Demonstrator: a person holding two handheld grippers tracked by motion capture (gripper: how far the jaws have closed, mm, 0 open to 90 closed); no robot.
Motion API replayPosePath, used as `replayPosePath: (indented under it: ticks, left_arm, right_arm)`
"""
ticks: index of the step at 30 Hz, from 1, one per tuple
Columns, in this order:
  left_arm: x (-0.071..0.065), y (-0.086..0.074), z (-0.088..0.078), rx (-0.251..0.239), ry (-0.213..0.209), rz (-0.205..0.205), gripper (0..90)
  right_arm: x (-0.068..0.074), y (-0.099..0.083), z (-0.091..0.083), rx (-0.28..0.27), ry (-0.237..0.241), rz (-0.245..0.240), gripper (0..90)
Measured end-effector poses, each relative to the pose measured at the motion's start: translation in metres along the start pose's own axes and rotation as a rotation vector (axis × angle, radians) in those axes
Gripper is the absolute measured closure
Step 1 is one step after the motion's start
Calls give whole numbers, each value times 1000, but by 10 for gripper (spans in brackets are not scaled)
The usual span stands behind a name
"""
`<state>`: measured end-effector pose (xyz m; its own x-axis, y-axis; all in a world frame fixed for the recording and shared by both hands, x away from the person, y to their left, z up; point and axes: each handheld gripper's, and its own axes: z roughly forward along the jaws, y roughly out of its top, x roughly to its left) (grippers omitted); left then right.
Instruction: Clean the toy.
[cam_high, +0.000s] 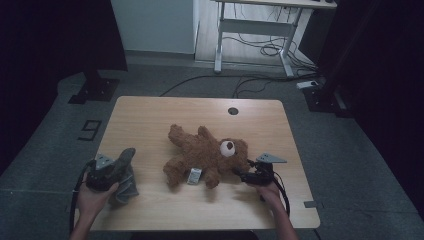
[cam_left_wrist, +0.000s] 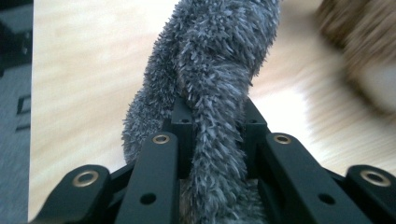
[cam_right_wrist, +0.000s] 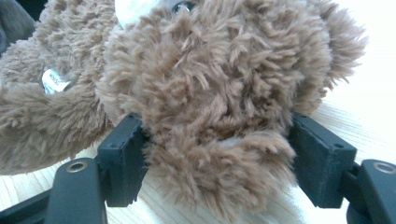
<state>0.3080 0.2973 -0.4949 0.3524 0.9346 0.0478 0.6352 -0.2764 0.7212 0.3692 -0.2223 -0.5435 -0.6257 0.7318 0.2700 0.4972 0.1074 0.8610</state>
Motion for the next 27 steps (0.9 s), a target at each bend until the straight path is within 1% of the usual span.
replayPosePath:
  ticks: [1,3,6,8,9,11,13,14,17,20,22,25,27]
  left_arm:
    - [1,-4,4,17,9,1,737]
    - [4,-11,10,37,28,-7,734]
    - [6,-17,18,68,43,-18,721]
    - [6,-17,21,71,43,-23,695]
    - [6,-16,21,68,36,-24,663]
    - [5,-12,20,72,30,-24,520]
    - [2,-7,14,24,36,-18,385]
    - [0,-4,11,4,34,-14,342]
    - [-5,3,3,-20,30,2,214]
    - [-7,9,-4,-56,12,16,207]
    - [-9,11,-7,-81,11,18,206]
    - [-13,13,-10,-94,0,26,207]
    - [-16,14,-11,-105,-22,24,208]
  right_arm:
    - [0,0,0,1,0,0,272]
    - [0,0,0,3,-1,-1,272]
    - [2,0,-1,-3,-16,-19,277]
    - [3,1,-2,-10,-26,-23,280]
    - [4,1,-3,-17,-27,-28,281]
    - [3,2,-4,-27,-25,-27,283]
    - [2,2,-6,-33,-22,-21,283]
    - [2,1,-7,-37,-21,-19,283]
    - [1,1,-9,-41,-23,-19,281]
    - [1,1,-10,-49,-28,-23,280]
    - [2,2,-11,-53,-28,-25,280]
    - [1,2,-14,-60,-29,-26,280]
    - [2,2,-15,-66,-33,-30,280]
